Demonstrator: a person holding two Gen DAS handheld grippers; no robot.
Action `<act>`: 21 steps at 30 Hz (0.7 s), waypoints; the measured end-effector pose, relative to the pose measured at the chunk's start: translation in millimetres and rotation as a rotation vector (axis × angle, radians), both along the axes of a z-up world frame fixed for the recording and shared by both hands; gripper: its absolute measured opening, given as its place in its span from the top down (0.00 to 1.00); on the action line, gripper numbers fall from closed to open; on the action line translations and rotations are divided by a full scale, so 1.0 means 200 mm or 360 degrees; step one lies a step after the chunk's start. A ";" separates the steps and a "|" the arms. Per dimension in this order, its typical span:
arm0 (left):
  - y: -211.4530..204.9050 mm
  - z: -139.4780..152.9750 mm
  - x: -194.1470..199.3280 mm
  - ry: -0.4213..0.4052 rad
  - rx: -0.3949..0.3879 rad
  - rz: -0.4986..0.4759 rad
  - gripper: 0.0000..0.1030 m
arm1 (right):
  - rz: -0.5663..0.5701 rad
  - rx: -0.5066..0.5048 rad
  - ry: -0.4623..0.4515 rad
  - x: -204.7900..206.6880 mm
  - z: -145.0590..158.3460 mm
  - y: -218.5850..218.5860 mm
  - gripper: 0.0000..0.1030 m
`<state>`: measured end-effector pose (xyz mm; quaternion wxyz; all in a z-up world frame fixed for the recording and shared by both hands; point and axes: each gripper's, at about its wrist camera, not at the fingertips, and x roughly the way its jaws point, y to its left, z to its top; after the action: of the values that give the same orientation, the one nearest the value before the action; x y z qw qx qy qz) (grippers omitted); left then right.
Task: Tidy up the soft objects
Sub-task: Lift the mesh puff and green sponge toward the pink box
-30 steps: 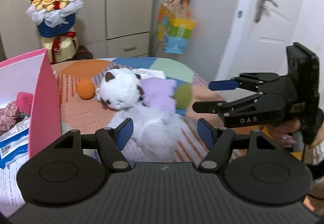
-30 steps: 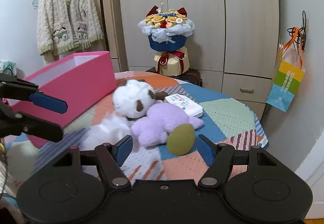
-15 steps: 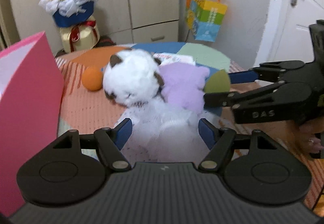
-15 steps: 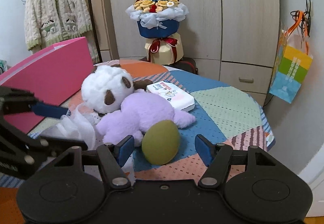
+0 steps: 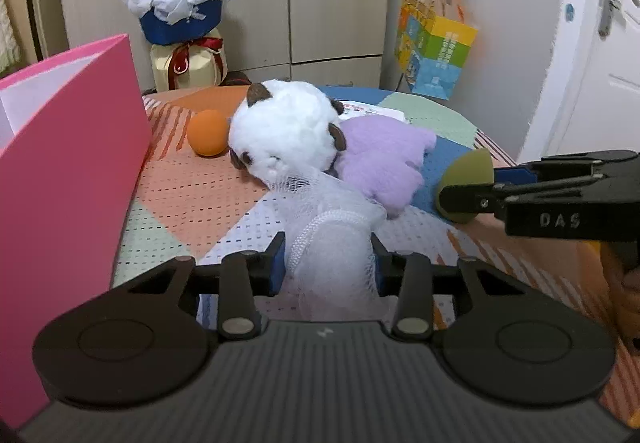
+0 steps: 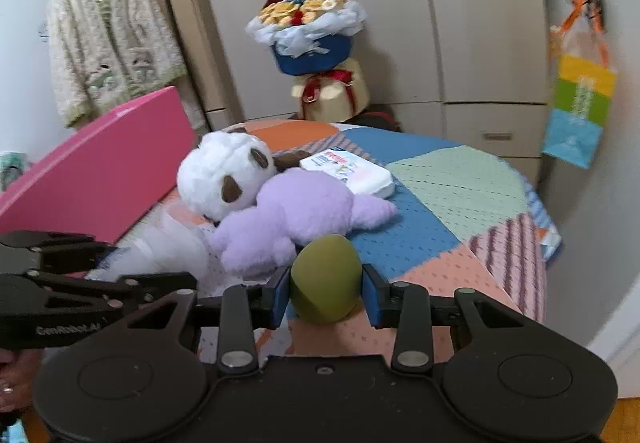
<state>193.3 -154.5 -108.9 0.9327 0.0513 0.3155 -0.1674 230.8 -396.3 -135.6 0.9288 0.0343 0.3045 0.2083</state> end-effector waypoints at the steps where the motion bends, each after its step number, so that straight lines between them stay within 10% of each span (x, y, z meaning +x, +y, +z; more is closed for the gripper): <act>1: 0.01 0.01 -0.02 -0.0008 -0.0003 -0.0001 0.64 | -0.0021 -0.0024 -0.0010 -0.03 0.00 0.02 0.59; 21: 0.33 0.15 -0.43 0.0194 -0.0162 -0.0088 0.64 | -0.0096 -0.0125 0.0156 -0.50 0.08 0.27 0.59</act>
<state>107.9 -88.0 -79.5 0.9081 0.0023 0.3612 -0.2117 130.1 -342.4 -119.9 0.9193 0.0171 0.3563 0.1662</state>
